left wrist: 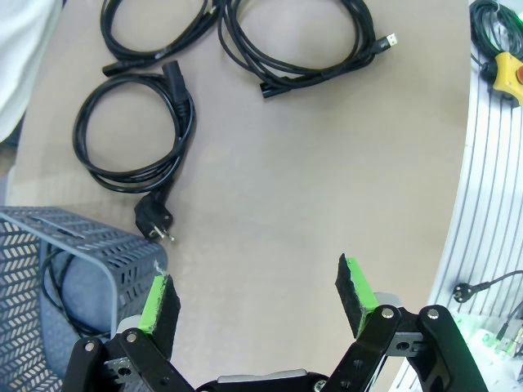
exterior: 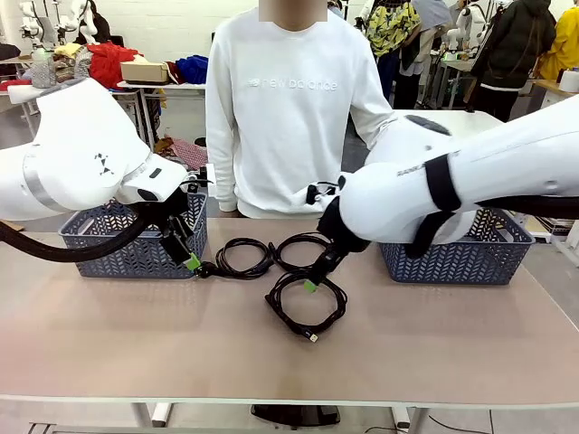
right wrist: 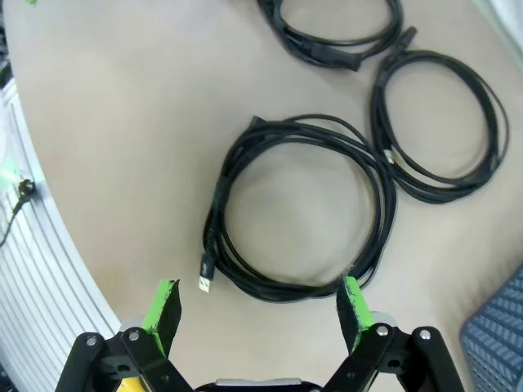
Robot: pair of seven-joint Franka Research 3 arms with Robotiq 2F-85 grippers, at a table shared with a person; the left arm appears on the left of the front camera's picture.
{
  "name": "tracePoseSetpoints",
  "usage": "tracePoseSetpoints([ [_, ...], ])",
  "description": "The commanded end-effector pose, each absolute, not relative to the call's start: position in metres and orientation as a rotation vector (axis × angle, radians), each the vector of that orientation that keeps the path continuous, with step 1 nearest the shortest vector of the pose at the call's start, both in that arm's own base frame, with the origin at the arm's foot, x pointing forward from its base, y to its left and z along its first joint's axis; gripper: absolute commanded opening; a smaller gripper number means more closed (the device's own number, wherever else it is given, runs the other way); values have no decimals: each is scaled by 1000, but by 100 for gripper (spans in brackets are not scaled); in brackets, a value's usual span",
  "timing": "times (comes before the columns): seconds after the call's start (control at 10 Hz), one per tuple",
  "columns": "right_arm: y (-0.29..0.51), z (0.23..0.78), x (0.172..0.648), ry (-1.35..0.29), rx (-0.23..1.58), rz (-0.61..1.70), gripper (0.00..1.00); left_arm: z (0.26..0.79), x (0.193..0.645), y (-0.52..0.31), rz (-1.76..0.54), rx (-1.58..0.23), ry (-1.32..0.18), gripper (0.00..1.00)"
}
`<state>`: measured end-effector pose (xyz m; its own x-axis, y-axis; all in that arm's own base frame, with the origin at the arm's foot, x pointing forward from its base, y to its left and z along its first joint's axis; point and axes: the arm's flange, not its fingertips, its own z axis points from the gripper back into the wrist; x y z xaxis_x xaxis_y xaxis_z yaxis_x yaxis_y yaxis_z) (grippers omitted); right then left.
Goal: Organize the cables according to human instructions.
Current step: Pick up a bundle of cables and place it in the basket indicated by the human.
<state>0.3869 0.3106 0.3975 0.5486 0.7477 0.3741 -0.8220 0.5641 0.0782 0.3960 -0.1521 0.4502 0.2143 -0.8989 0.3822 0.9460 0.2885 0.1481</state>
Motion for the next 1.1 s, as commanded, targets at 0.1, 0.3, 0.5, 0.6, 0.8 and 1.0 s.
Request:
tracePoseSetpoints([
  [0.1, 343, 387, 397, -274, 179, 928, 100, 451, 395, -152, -1276, -122, -435, 100],
  [0.3, 361, 370, 399, -228, 144, 945, 100, 451, 395, -152, -1276, -122, -435, 100],
  [0.5, 375, 358, 402, -194, 144, 966, 100, 451, 395, -152, -1276, -122, -435, 100],
  [0.6, 381, 355, 403, -180, 149, 976, 100, 451, 395, -152, -1276, -122, -435, 100],
  [0.8, 390, 347, 404, -158, 148, 985, 100, 451, 395, -152, -1276, -122, -435, 100],
  [1.0, 396, 336, 404, -131, 144, 991, 100, 451, 395, -152, -1276, -122, -435, 100],
])
